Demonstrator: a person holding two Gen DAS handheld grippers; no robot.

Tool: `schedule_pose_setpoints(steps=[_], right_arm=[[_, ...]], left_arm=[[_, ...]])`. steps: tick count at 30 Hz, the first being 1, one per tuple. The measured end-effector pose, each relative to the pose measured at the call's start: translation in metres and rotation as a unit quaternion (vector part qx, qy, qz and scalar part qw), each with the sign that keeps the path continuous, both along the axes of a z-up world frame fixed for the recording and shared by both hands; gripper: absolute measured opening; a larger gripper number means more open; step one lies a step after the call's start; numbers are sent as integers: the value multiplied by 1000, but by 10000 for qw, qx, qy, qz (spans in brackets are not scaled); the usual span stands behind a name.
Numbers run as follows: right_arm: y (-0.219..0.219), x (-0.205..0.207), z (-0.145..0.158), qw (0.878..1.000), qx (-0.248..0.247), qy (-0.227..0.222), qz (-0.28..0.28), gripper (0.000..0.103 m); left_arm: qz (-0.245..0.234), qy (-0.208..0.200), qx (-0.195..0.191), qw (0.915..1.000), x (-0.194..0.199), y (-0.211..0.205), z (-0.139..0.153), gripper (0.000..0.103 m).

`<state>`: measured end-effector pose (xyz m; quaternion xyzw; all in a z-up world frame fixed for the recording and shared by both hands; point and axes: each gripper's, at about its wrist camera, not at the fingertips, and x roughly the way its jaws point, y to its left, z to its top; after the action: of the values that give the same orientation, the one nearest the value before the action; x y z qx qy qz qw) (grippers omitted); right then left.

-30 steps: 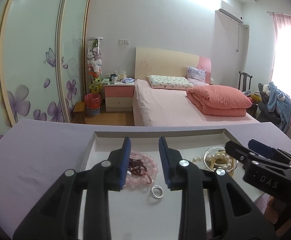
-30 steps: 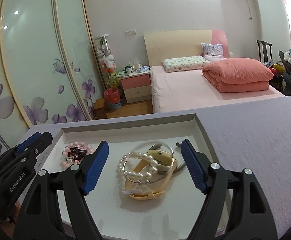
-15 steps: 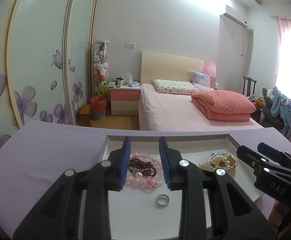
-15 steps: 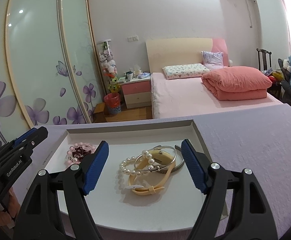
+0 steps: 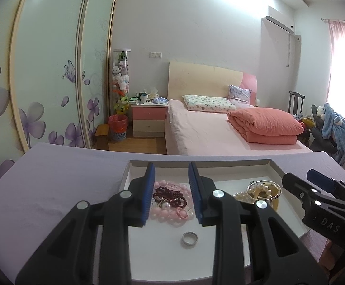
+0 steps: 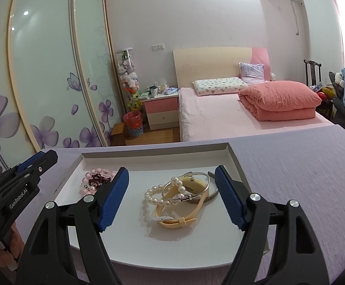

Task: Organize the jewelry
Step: 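Withdraw both tools from the tray toward the pearl earring and silver earring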

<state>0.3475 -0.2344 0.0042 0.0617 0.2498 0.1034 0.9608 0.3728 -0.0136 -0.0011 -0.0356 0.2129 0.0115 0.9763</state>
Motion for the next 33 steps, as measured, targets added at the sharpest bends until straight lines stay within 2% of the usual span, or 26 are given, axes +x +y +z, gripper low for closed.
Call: schedule_pose_setpoints(steps=[10, 17, 20, 27, 33], right_arm=[[3, -15, 5, 10000, -26, -15, 92, 75], [12, -51, -1, 9990, -193, 124, 380, 75], [12, -73, -5, 9980, -291, 232, 503, 75], [13, -122, -25, 9933, -616, 716, 668, 75], [12, -144, -44, 9864, -620, 1325, 753, 75]], left_arm=[[23, 9, -52, 10000, -9, 4, 3, 30], [-44, 54, -194, 9998, -42, 18, 3, 30], [-86, 115, -232, 9996, -65, 23, 1, 35], [-79, 230, -286, 9993, -119, 40, -6, 40], [45, 342, -252, 9991, -145, 53, -14, 43]])
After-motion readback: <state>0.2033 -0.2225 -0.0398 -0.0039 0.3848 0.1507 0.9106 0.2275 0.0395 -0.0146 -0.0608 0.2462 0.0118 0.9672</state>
